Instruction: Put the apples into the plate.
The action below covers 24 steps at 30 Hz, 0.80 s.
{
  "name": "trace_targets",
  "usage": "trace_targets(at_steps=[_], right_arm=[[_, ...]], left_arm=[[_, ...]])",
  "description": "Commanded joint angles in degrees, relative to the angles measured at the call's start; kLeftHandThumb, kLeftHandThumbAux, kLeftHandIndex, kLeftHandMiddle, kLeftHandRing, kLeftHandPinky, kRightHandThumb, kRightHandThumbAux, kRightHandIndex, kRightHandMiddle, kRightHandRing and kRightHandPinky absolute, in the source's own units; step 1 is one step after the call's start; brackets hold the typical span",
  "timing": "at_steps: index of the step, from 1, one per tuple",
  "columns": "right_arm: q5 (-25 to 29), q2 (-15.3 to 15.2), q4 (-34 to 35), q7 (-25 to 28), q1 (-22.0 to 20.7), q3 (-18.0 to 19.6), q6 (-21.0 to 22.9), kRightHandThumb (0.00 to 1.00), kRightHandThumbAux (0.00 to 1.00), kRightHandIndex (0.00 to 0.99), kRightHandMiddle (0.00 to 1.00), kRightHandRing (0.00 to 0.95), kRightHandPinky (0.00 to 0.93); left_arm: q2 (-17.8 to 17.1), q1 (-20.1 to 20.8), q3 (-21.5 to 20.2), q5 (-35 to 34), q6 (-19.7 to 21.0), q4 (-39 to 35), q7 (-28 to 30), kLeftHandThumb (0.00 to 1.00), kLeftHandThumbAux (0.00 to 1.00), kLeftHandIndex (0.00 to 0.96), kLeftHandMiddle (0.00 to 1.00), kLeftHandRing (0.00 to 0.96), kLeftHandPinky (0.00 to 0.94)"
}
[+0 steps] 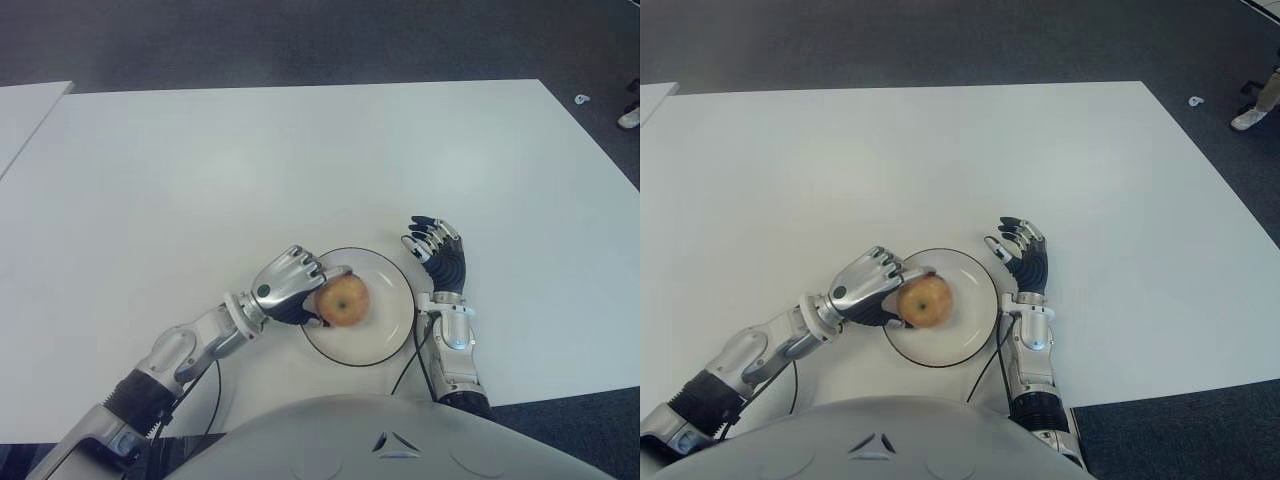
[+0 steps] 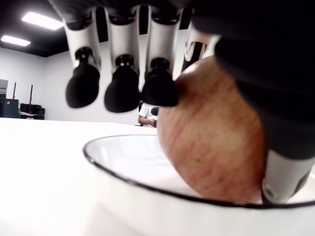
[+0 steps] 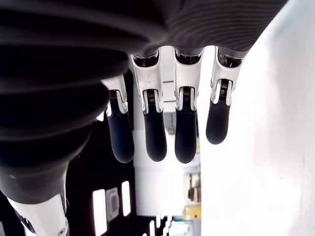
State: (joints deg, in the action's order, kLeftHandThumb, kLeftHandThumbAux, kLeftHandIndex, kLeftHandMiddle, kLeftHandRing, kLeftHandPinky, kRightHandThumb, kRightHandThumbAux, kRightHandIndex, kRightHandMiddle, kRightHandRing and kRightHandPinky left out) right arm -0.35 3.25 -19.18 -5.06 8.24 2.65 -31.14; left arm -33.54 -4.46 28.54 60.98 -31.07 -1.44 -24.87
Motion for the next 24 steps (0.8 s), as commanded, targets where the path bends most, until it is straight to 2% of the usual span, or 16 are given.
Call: trace_targets(at_steps=[1, 8, 12, 13, 14, 16, 17, 20, 24], right_arm=[[1.2, 4.0, -10.4, 0.1, 7.1, -1.0, 4.3, 0.688, 0.730, 0.406, 0.374, 0.373, 0.391], [1.6, 4.1, -10.2, 0.6, 7.2, -1.1, 4.5, 0.687, 0.731, 0.404, 0.372, 0.377, 0.398], [1.6, 4.3, -9.9, 0.6, 7.5, -1.2, 4.3, 0.686, 0.732, 0.403, 0.369, 0.372, 0.377], [1.6, 4.3, -9.9, 0.6, 7.5, -1.2, 4.3, 0.686, 0.732, 0.403, 0.370, 0.372, 0.378], [1.6, 4.3, -10.0, 0.5, 7.4, -1.2, 4.4, 0.686, 0.732, 0.403, 0.371, 0.372, 0.379], [1.4, 4.3, -10.0, 0.4, 7.3, -1.2, 4.5, 0.686, 0.732, 0.403, 0.370, 0.371, 0.381], [1.3, 4.3, -10.0, 0.3, 7.3, -1.2, 4.6, 0.686, 0.732, 0.403, 0.368, 0.368, 0.375], [1.1, 4.3, -9.9, 0.1, 7.2, -1.3, 5.0, 0.684, 0.733, 0.403, 0.364, 0.364, 0.363], [0.8, 4.1, -10.1, -0.2, 7.0, -1.3, 5.3, 0.683, 0.733, 0.402, 0.360, 0.361, 0.371]], left_arm=[[0.3, 0.5, 1.6, 1.8, 0.5, 3.0, 1.5, 0.720, 0.697, 0.443, 0.819, 0.785, 0.779], [-1.5, 1.6, 0.7, -2.9, -1.1, 0.5, 8.2, 0.716, 0.696, 0.445, 0.824, 0.785, 0.748], [-1.4, 1.2, 0.6, -5.2, -1.0, 0.6, 11.8, 0.701, 0.695, 0.437, 0.776, 0.730, 0.705], [-1.4, 1.1, 0.5, -5.7, -0.8, 0.3, 12.7, 0.567, 0.574, 0.431, 0.724, 0.678, 0.644], [-1.4, 1.0, 0.3, -6.2, -0.5, 0.3, 13.5, 0.479, 0.496, 0.428, 0.691, 0.645, 0.604], [-1.2, 0.8, 0.0, -6.7, -0.1, 0.2, 14.4, 0.381, 0.410, 0.391, 0.567, 0.526, 0.491], [-1.1, 0.7, -0.2, -6.8, 0.1, 0.1, 14.7, 0.320, 0.360, 0.348, 0.456, 0.406, 0.376], [-1.0, -0.1, -1.2, -6.8, 0.8, -1.0, 14.7, 0.229, 0.285, 0.268, 0.285, 0.223, 0.190], [-1.9, -1.7, -4.6, -9.1, 2.4, -8.1, 18.0, 0.170, 0.225, 0.152, 0.144, 0.088, 0.063]])
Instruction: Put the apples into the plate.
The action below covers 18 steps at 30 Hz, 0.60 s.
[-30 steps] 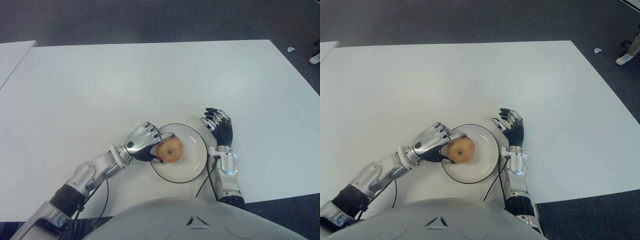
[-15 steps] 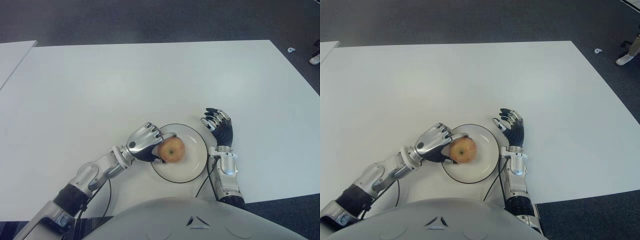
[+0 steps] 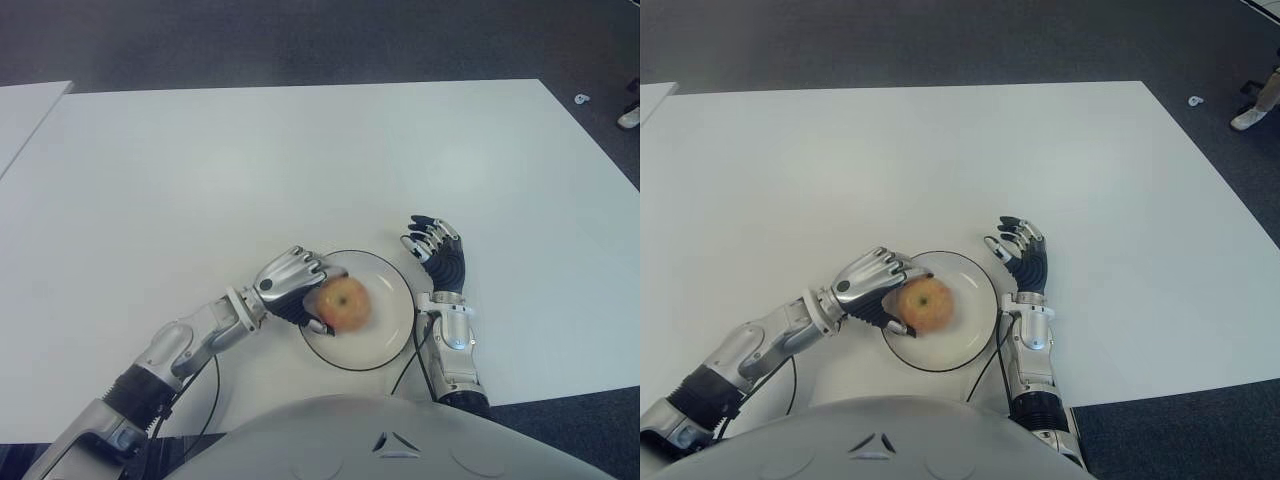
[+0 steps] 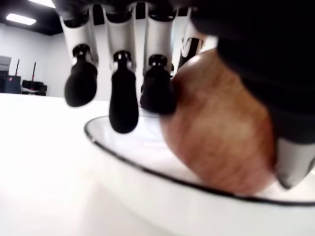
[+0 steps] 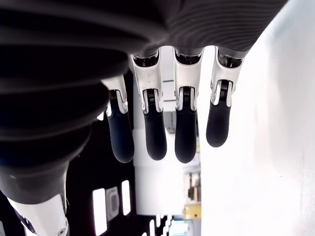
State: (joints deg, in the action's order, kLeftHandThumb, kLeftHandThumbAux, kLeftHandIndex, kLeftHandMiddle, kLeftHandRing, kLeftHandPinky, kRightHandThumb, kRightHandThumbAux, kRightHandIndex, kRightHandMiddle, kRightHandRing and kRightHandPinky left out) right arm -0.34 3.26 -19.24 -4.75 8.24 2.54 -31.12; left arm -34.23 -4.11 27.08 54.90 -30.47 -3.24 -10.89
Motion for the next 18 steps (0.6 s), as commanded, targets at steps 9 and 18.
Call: trace_targets(at_steps=[9, 18], right_arm=[[0.6, 4.0, -11.4, -0.8, 6.2, -1.1, 4.4, 0.683, 0.733, 0.404, 0.368, 0.370, 0.390], [0.5, 3.5, -11.8, -0.3, 6.0, -1.2, 3.9, 0.683, 0.732, 0.405, 0.364, 0.365, 0.358]], left_arm=[[1.2, -3.8, -4.6, 0.9, 3.6, -6.3, -0.8, 0.157, 0.190, 0.010, 0.023, 0.004, 0.002], [1.8, -3.6, -5.9, -0.5, 1.4, -4.9, -5.4, 0.222, 0.190, 0.000, 0.000, 0.000, 0.000]])
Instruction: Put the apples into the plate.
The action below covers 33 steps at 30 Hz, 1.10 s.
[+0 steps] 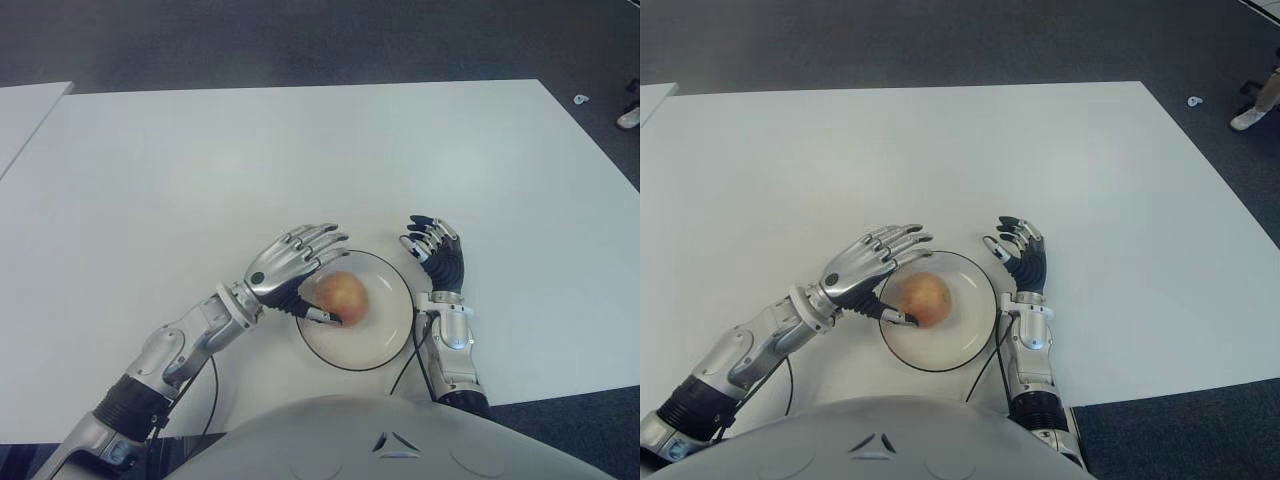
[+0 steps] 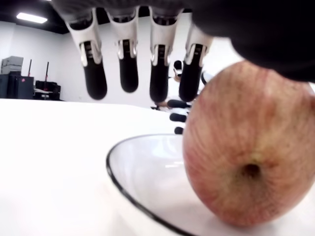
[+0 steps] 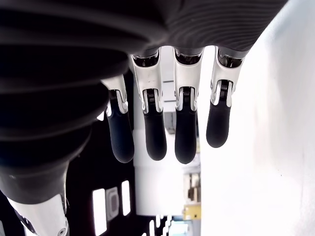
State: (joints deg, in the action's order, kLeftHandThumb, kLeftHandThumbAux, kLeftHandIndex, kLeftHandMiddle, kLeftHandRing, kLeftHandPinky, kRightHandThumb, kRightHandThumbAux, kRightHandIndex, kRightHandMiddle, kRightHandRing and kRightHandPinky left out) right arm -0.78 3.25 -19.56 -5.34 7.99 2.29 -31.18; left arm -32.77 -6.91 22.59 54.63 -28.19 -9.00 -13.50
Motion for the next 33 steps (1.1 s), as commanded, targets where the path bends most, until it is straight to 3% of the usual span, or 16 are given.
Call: trace_targets(at_steps=[1, 15, 19, 26, 29, 33], right_arm=[[1.0, 3.5, -11.4, 0.3, 6.2, -0.9, 4.1, 0.683, 0.732, 0.405, 0.362, 0.361, 0.353], [1.3, 3.9, -10.5, 0.2, 6.6, -0.9, 4.8, 0.686, 0.734, 0.404, 0.358, 0.348, 0.335], [1.0, 3.8, -10.7, -0.1, 6.6, -0.9, 4.6, 0.686, 0.733, 0.404, 0.358, 0.346, 0.339], [0.8, 3.4, -10.6, -0.1, 6.8, -0.8, 4.7, 0.685, 0.733, 0.404, 0.356, 0.340, 0.338], [0.8, 3.2, -10.8, -0.1, 6.7, -0.7, 5.0, 0.685, 0.732, 0.404, 0.354, 0.341, 0.352], [1.0, 2.9, -11.0, 0.1, 6.6, -0.5, 4.8, 0.685, 0.731, 0.405, 0.356, 0.346, 0.368]], left_arm=[[0.4, -0.8, -1.4, -0.3, -0.9, 0.9, -2.9, 0.227, 0.189, 0.000, 0.000, 0.000, 0.000], [0.9, -0.8, -4.0, -3.3, -2.7, 1.9, -5.9, 0.252, 0.182, 0.000, 0.018, 0.003, 0.038], [3.9, -1.6, -5.9, -16.5, -3.6, 4.6, -3.0, 0.270, 0.209, 0.027, 0.044, 0.034, 0.089], [10.6, -3.1, -8.0, -31.4, -2.7, 9.8, -1.5, 0.309, 0.343, 0.181, 0.168, 0.161, 0.220], [14.5, -5.1, -8.2, -41.6, 1.4, 8.7, 2.6, 0.332, 0.413, 0.242, 0.216, 0.204, 0.252], [18.5, -6.9, -9.4, -50.3, 7.2, 7.1, 5.5, 0.385, 0.514, 0.293, 0.268, 0.255, 0.305]])
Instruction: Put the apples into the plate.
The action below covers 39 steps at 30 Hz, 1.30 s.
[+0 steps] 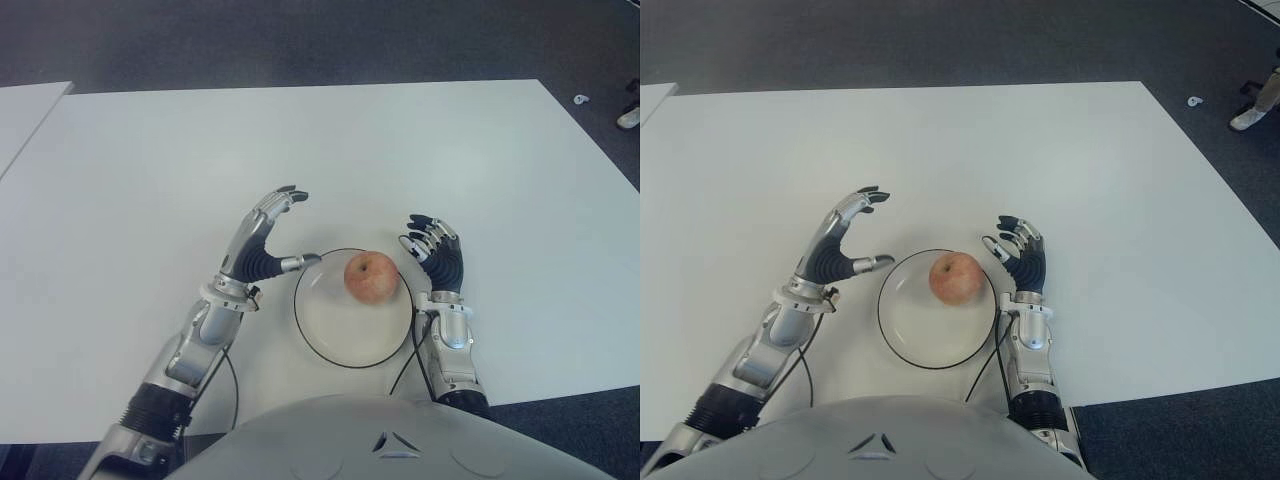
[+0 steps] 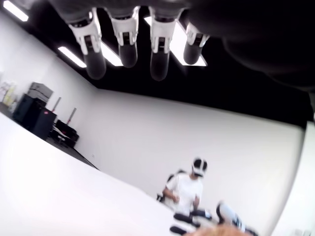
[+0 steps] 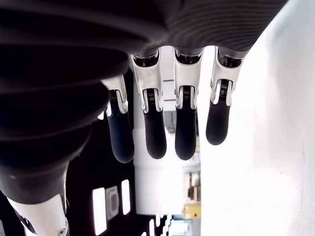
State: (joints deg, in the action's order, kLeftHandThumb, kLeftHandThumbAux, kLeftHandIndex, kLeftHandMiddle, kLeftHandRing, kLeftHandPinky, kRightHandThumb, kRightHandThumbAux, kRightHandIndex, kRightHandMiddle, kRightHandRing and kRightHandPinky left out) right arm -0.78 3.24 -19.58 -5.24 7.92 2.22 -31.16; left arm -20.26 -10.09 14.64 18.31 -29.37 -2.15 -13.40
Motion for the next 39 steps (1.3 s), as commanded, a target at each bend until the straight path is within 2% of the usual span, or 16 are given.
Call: trace_targets(at_steps=[1, 3, 4, 6, 8, 12, 24, 31, 39], right_arm=[[1.0, 2.9, -11.1, 0.0, 6.6, -0.4, 4.7, 0.686, 0.731, 0.405, 0.360, 0.351, 0.374], [1.0, 2.8, -11.7, 0.1, 6.4, -0.2, 3.8, 0.687, 0.731, 0.406, 0.364, 0.357, 0.379], [1.0, 2.7, -11.9, 0.1, 6.4, -0.1, 3.4, 0.688, 0.731, 0.406, 0.370, 0.364, 0.377], [1.2, 2.5, -12.0, 0.4, 6.3, 0.0, 3.2, 0.690, 0.731, 0.407, 0.376, 0.372, 0.382], [1.4, 2.4, -12.0, 0.6, 6.3, 0.1, 3.1, 0.690, 0.731, 0.407, 0.378, 0.375, 0.387], [1.4, 1.9, -12.2, 1.1, 6.2, 0.2, 2.7, 0.689, 0.730, 0.408, 0.374, 0.378, 0.392], [2.5, 0.8, -12.5, 3.7, 6.1, 1.1, 3.4, 0.687, 0.731, 0.408, 0.368, 0.370, 0.391], [3.2, 0.9, -12.5, 4.7, 6.0, 2.1, 3.8, 0.690, 0.730, 0.408, 0.374, 0.373, 0.395], [4.0, 0.6, -9.8, 6.2, 7.5, 2.6, 4.6, 0.689, 0.730, 0.406, 0.375, 0.368, 0.386]], left_arm=[[6.9, -4.1, -1.8, -15.7, 10.1, -0.3, 5.9, 0.411, 0.545, 0.305, 0.286, 0.274, 0.323], [10.0, -4.9, -3.5, -19.6, 16.0, -1.3, 5.2, 0.441, 0.577, 0.315, 0.304, 0.295, 0.342], [11.2, -5.2, -4.2, -20.7, 18.2, -1.6, 4.7, 0.533, 0.624, 0.351, 0.320, 0.316, 0.360], [13.1, -5.4, -5.9, -22.8, 21.6, -1.3, 3.8, 0.629, 0.673, 0.388, 0.338, 0.341, 0.379], [14.2, -5.9, -7.0, -24.1, 21.9, 0.0, 3.9, 0.661, 0.690, 0.401, 0.348, 0.353, 0.389], [17.1, -8.1, -8.4, -26.6, 20.0, 2.9, 4.7, 0.686, 0.707, 0.411, 0.367, 0.373, 0.400], [23.9, -9.4, -10.0, -27.1, 18.5, 6.1, 2.8, 0.680, 0.715, 0.414, 0.387, 0.399, 0.412], [26.1, -9.3, -11.1, -27.4, 18.0, 7.0, 3.8, 0.676, 0.716, 0.414, 0.394, 0.406, 0.414], [26.7, -9.9, -10.6, -28.1, 17.6, 6.1, 4.8, 0.676, 0.714, 0.415, 0.401, 0.412, 0.419]])
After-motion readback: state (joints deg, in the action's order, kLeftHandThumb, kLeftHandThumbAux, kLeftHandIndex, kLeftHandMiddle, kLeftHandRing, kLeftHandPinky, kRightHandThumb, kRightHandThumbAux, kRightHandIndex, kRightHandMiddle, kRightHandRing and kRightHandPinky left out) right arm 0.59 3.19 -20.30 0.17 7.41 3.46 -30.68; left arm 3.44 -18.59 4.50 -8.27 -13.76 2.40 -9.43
